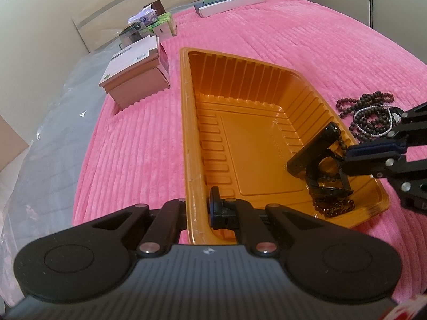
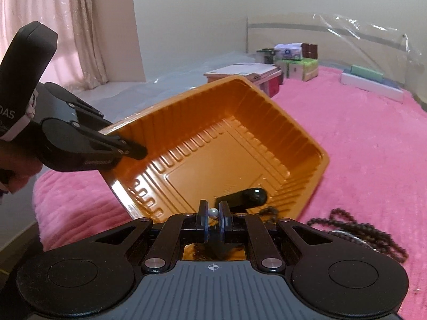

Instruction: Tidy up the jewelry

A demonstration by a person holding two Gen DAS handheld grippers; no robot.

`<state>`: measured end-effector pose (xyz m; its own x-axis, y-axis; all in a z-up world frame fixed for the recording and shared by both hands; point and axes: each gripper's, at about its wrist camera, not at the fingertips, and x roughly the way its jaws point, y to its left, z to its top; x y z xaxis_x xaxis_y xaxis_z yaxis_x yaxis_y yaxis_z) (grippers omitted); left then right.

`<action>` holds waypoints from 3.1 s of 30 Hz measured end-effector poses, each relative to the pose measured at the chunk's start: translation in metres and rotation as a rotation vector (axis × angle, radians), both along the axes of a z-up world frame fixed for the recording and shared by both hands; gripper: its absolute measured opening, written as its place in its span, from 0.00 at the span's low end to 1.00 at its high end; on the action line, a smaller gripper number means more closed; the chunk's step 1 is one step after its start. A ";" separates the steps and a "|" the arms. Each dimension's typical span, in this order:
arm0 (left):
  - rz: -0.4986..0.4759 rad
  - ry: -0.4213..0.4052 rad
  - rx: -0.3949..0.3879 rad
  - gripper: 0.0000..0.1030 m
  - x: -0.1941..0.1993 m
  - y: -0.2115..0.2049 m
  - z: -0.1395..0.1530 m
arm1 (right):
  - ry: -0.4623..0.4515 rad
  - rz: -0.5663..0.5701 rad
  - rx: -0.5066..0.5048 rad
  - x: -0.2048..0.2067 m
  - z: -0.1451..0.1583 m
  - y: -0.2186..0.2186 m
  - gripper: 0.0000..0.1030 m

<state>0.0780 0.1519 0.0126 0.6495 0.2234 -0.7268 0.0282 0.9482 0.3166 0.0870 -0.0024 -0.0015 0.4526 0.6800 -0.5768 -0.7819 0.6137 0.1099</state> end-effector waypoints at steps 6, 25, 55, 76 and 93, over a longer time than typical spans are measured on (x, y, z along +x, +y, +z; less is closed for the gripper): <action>-0.001 0.000 0.001 0.03 0.000 0.000 0.000 | 0.023 0.017 0.012 0.001 0.000 0.005 0.07; -0.001 -0.001 0.001 0.03 0.000 -0.001 0.000 | 0.027 -0.226 0.044 0.005 -0.003 -0.072 0.50; 0.002 0.014 0.025 0.03 0.002 -0.005 0.002 | -0.018 -0.551 -0.200 0.066 -0.055 -0.188 0.23; -0.002 0.009 0.021 0.03 0.001 -0.004 0.001 | -0.196 -0.268 -0.092 0.015 0.008 -0.106 0.15; -0.003 0.003 0.009 0.03 0.001 -0.002 0.001 | -0.123 0.005 -0.027 -0.007 0.001 0.004 0.15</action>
<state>0.0788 0.1494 0.0133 0.6478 0.2280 -0.7269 0.0323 0.9451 0.3252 0.0803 0.0011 -0.0008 0.5179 0.6671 -0.5354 -0.7914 0.6112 -0.0040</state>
